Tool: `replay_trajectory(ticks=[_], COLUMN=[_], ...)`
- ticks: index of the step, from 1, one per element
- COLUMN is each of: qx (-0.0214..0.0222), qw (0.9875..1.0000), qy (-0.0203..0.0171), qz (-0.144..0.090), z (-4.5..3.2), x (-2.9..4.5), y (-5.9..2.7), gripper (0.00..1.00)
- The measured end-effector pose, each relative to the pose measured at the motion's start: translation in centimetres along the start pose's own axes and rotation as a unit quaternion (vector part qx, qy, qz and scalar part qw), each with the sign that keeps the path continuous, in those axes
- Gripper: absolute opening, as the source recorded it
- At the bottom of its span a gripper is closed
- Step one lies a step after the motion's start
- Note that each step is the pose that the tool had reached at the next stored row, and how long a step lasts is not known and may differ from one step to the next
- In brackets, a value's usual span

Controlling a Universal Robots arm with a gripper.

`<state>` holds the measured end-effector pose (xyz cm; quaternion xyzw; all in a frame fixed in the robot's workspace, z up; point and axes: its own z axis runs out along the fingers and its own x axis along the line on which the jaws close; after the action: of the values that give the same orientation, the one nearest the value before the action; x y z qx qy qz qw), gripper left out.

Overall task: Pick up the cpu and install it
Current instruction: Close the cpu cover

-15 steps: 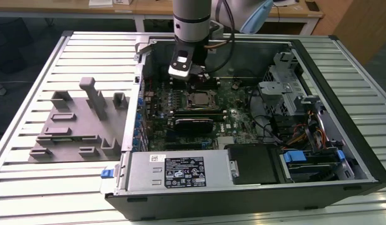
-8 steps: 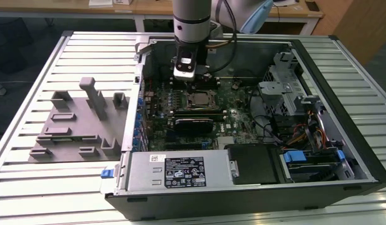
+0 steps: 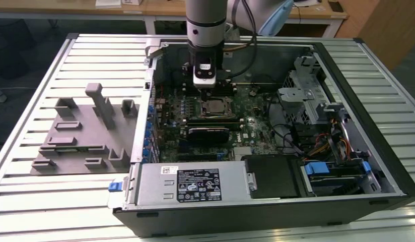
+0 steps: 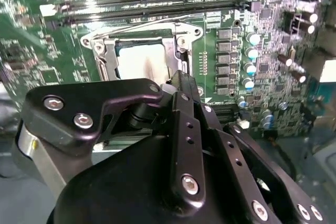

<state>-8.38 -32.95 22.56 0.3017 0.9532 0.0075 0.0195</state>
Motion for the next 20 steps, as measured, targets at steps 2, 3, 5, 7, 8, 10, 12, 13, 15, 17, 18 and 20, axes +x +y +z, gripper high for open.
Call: replay_trajectory(ticks=[2,3,5,7,8,10,12,13,15,17,18,20], qx=[-0.0006,-0.0008,-0.0014,-0.0017,-0.0017,-0.0018,-0.0019,-0.0020,-0.0018,-0.0018,-0.0015,-0.0012], qw=[0.9999,0.9997,0.9991,0.9985,0.9985,0.9984,0.9984,0.9984,0.9981,0.9975,0.9971,0.9960], qy=[0.0005,0.0007,0.0011,0.0014,0.0014,0.0015,0.0015,0.0015,0.0016,0.0016,0.0015,0.0014], qz=[-0.017,-0.026,-0.043,-0.055,-0.055,-0.056,-0.056,-0.056,-0.061,-0.071,-0.076,-0.089], z=[0.06,0.09,0.15,0.16,0.16,0.17,0.20,0.25,0.39,0.56,0.64,0.82], x=[0.00,0.00,0.00,0.01,0.01,0.00,-0.01,-0.06,-0.21,-0.28,-0.28,-0.28], y=[0.00,0.00,0.00,0.00,0.00,0.00,0.01,0.05,0.15,0.20,0.20,0.20], gripper=[0.11,0.11,0.11,0.11,0.11,0.11,0.11,0.11,0.11,0.11,0.11,0.11])
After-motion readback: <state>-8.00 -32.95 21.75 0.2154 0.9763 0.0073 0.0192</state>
